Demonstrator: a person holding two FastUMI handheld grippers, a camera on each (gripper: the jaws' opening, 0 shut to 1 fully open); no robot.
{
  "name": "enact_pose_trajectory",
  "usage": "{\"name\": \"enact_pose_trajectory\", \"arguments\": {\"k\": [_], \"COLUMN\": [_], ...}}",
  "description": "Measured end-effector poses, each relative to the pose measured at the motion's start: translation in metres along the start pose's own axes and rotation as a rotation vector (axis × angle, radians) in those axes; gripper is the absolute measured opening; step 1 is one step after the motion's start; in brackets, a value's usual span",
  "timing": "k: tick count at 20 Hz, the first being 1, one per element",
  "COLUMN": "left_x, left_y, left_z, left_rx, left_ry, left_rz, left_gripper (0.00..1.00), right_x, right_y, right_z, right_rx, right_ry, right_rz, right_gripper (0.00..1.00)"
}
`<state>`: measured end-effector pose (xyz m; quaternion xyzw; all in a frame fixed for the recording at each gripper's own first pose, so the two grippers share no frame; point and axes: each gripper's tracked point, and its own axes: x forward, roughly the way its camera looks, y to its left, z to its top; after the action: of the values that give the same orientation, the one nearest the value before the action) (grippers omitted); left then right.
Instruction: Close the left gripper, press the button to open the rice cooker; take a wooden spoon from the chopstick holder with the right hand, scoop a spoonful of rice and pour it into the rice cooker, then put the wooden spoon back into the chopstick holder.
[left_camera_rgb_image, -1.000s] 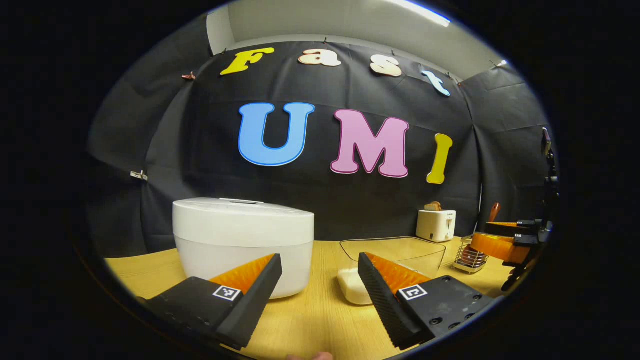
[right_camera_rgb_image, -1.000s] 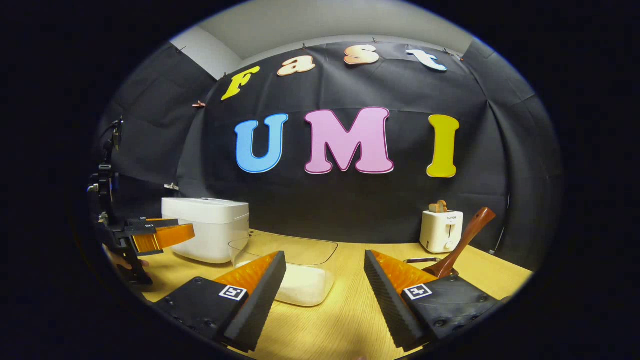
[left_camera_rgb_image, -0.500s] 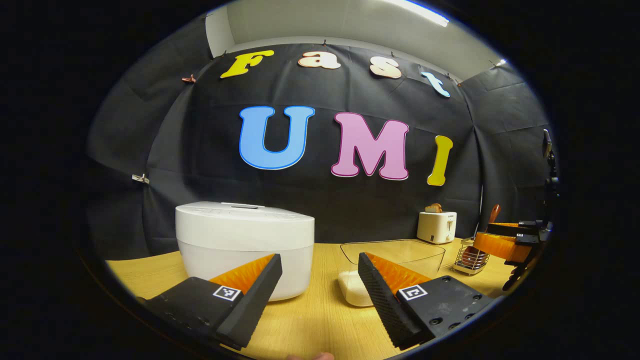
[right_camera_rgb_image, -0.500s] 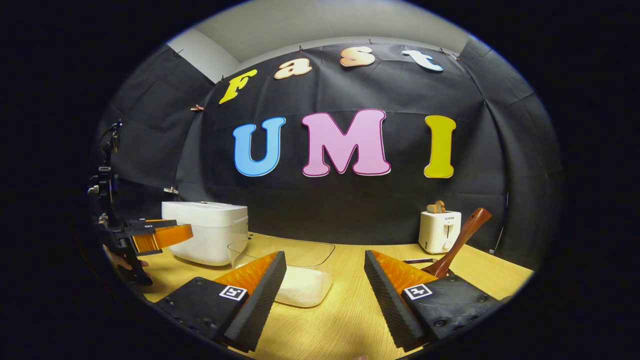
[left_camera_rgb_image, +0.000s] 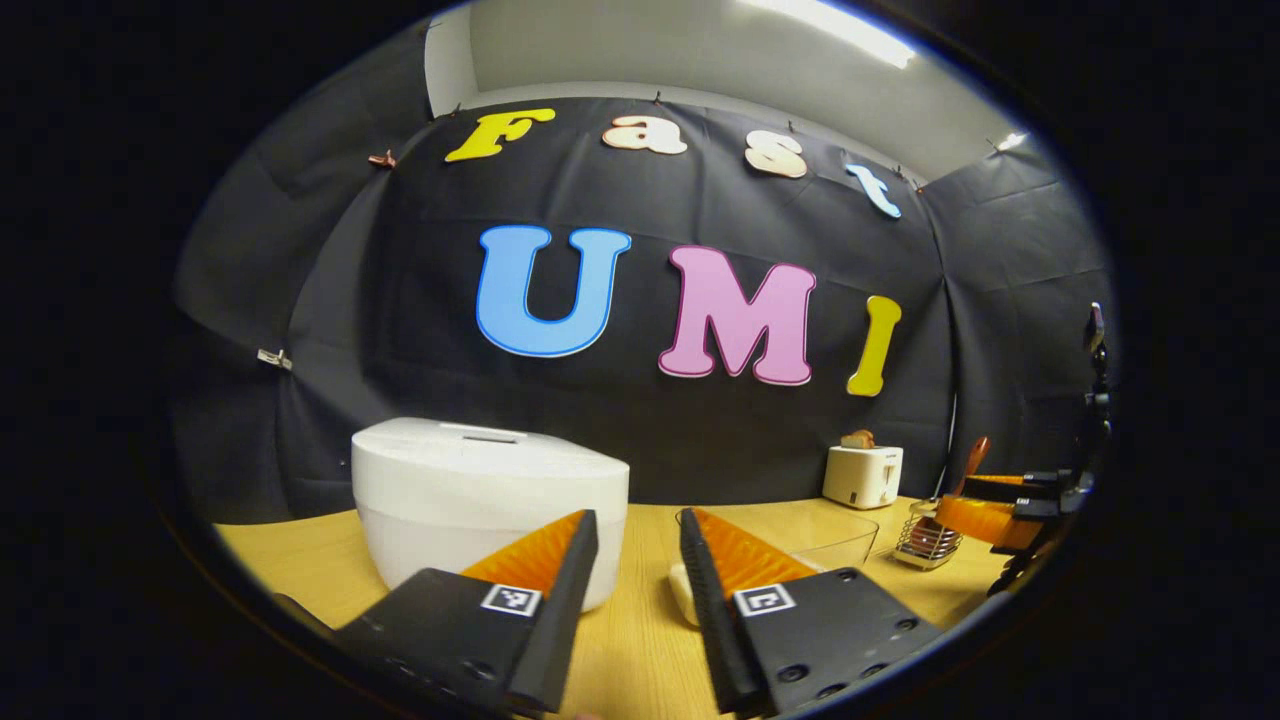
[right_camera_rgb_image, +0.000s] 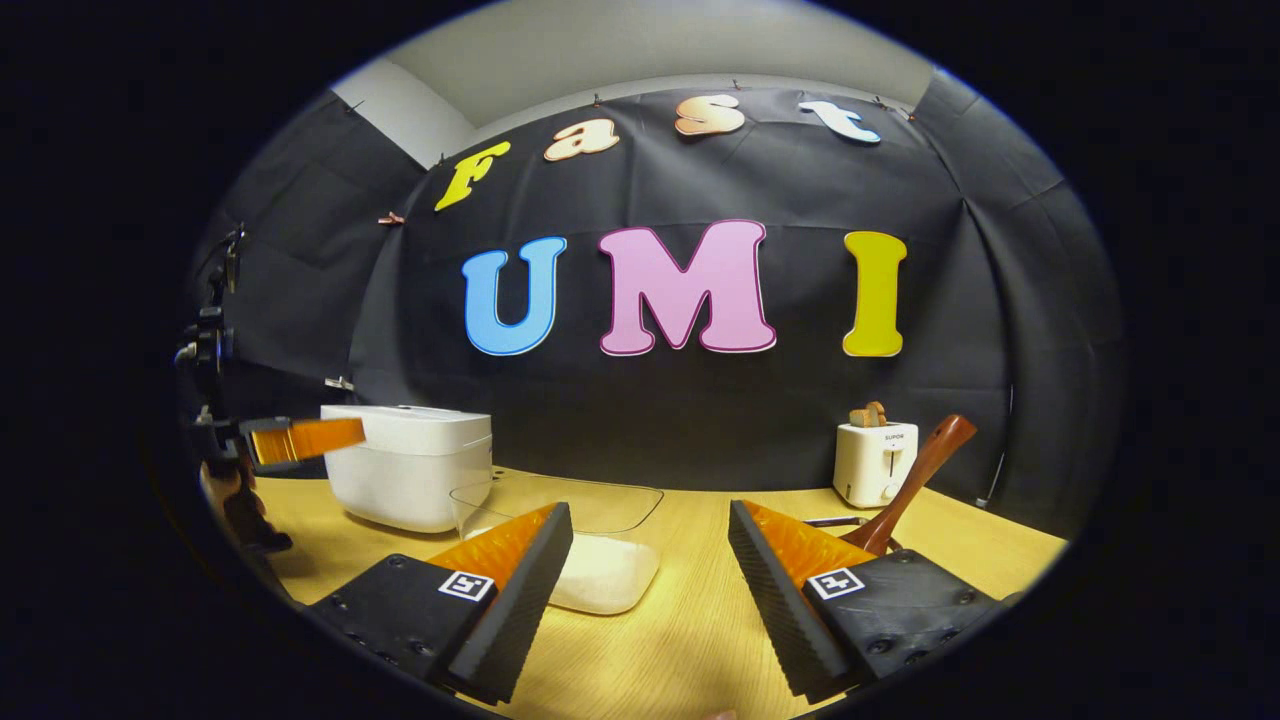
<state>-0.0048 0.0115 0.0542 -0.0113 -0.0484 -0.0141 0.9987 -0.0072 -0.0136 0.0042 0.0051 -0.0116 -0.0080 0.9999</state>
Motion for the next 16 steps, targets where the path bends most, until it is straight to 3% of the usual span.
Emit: {"name": "enact_pose_trajectory", "arguments": {"k": [3, 5, 9, 16], "left_x": [0.007, 0.020, 0.061, 0.113], "left_y": [0.037, 0.050, 0.079, 0.111], "left_z": [0.047, 0.077, 0.106, 0.048], "left_rx": [0.052, 0.072, 0.072, -0.081], "left_ry": [-0.088, -0.125, -0.092, 0.189], "left_rz": [0.081, 0.109, 0.101, 0.083], "left_gripper": [0.07, 0.05, 0.05, 0.05], "right_x": [-0.001, -0.002, -0.004, -0.006], "right_y": [-0.003, -0.005, -0.009, -0.015], "right_z": [0.000, 0.000, 0.001, 0.003], "right_rx": [-0.002, 0.004, 0.004, -0.003], "right_ry": [-0.001, -0.004, -0.008, -0.019], "right_rz": [-0.005, -0.009, -0.015, -0.025], "right_gripper": [0.98, 0.98, 0.98, 0.98]}}
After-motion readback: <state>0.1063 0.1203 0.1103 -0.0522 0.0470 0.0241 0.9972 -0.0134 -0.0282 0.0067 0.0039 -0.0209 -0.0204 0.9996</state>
